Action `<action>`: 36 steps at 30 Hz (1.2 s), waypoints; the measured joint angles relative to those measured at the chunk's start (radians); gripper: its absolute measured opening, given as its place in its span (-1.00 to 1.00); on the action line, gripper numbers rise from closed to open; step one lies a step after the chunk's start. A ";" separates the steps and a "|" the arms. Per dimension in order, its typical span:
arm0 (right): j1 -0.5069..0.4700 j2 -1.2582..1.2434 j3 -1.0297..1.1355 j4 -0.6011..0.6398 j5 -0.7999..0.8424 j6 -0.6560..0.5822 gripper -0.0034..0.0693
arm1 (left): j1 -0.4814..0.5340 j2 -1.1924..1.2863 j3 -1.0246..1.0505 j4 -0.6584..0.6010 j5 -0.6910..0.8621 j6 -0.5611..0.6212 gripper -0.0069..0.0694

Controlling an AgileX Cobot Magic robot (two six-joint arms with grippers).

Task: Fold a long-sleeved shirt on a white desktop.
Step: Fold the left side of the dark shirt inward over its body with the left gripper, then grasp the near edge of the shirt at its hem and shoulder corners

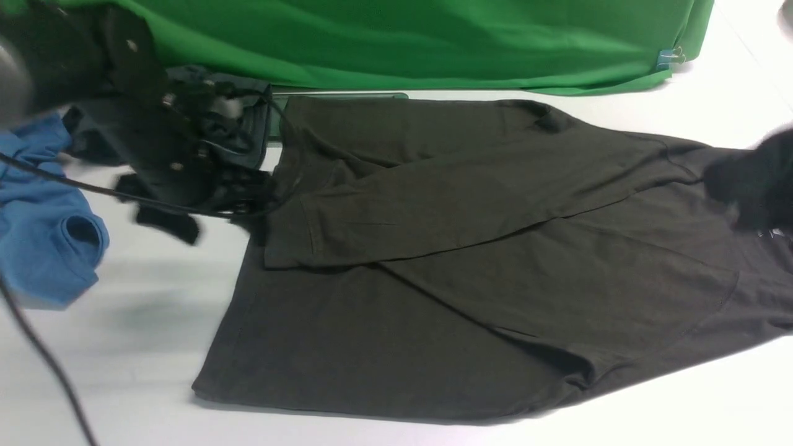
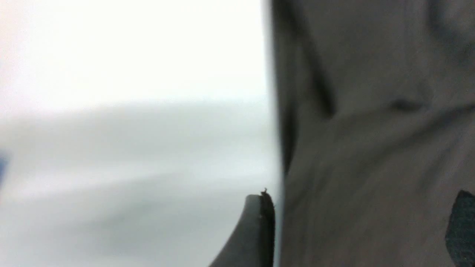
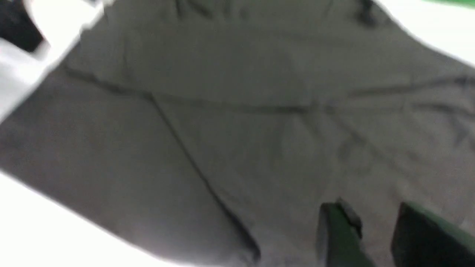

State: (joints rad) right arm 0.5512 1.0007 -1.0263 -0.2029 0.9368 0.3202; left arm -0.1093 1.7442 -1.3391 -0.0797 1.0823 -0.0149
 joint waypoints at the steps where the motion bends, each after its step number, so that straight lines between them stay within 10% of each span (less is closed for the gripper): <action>1: 0.000 0.000 0.018 0.001 0.003 -0.001 -0.24 | 0.001 -0.032 0.027 0.009 0.012 -0.020 0.95; 18: 0.000 0.000 0.076 0.020 -0.016 -0.001 -0.24 | 0.000 -0.183 0.640 -0.193 -0.357 -0.068 0.84; 26: 0.000 0.000 0.095 0.020 0.051 -0.005 -0.14 | 0.000 -0.172 0.642 -0.236 -0.497 -0.008 0.11; 31: 0.000 0.000 0.158 0.020 0.088 -0.012 0.35 | 0.000 -0.170 0.647 -0.249 -0.488 0.055 -0.64; 36: 0.000 0.000 0.167 0.036 0.130 -0.081 0.61 | 0.025 -0.240 0.648 -0.234 -0.439 0.068 -0.75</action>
State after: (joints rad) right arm 0.5512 1.0007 -0.8594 -0.1672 1.0665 0.2396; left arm -0.0846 1.5041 -0.6912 -0.3133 0.6434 0.0526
